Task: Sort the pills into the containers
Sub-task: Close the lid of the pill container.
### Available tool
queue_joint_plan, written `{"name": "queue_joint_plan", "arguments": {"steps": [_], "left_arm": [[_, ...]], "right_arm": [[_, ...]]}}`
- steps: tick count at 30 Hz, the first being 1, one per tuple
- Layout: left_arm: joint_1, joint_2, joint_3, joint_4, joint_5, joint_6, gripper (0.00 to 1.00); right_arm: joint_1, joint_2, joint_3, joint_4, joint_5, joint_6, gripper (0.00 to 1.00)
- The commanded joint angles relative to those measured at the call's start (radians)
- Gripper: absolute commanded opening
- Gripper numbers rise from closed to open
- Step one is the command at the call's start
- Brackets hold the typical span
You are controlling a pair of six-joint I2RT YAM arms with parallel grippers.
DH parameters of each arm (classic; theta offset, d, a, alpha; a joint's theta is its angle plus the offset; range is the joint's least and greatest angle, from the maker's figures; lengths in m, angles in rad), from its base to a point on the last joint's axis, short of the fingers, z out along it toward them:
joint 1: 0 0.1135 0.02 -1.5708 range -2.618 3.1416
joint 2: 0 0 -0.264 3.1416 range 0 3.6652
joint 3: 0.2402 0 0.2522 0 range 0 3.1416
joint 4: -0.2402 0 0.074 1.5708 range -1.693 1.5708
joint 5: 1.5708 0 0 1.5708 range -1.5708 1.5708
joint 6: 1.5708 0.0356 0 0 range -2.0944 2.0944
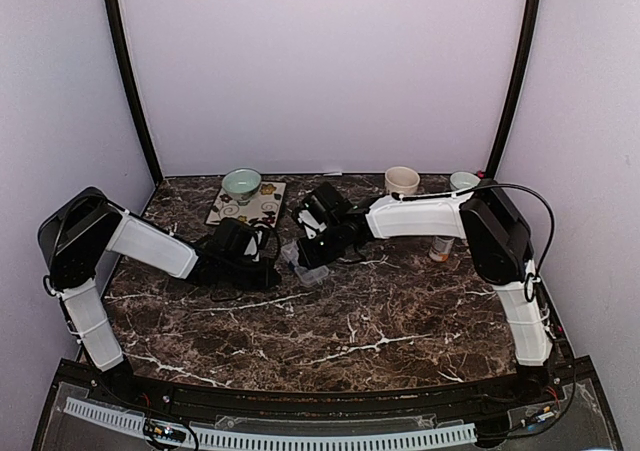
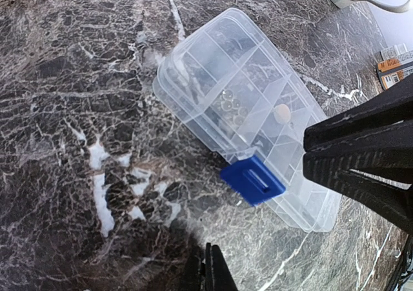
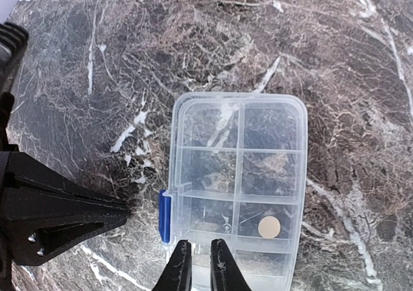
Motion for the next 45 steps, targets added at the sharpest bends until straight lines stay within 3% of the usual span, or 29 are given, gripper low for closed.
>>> {"name": "queue_joint_plan", "arguments": {"steps": [1, 15, 30, 45], "left_arm": [[0.010, -0.028, -0.007, -0.061, -0.017, 0.007, 0.00], [0.012, -0.055, 0.053, -0.096, -0.030, 0.024, 0.00], [0.011, -0.024, 0.099, -0.043, 0.060, 0.006, 0.01], [0.027, -0.021, 0.219, -0.107, -0.063, 0.085, 0.06]], "right_arm": [[0.012, 0.028, 0.016, 0.010, -0.012, -0.008, 0.13], [0.012, 0.035, -0.006, 0.011, -0.008, -0.014, 0.12], [0.012, 0.060, -0.011, -0.002, 0.002, -0.006, 0.13], [0.015, 0.062, -0.030, 0.000, 0.024, -0.010, 0.18]]}}
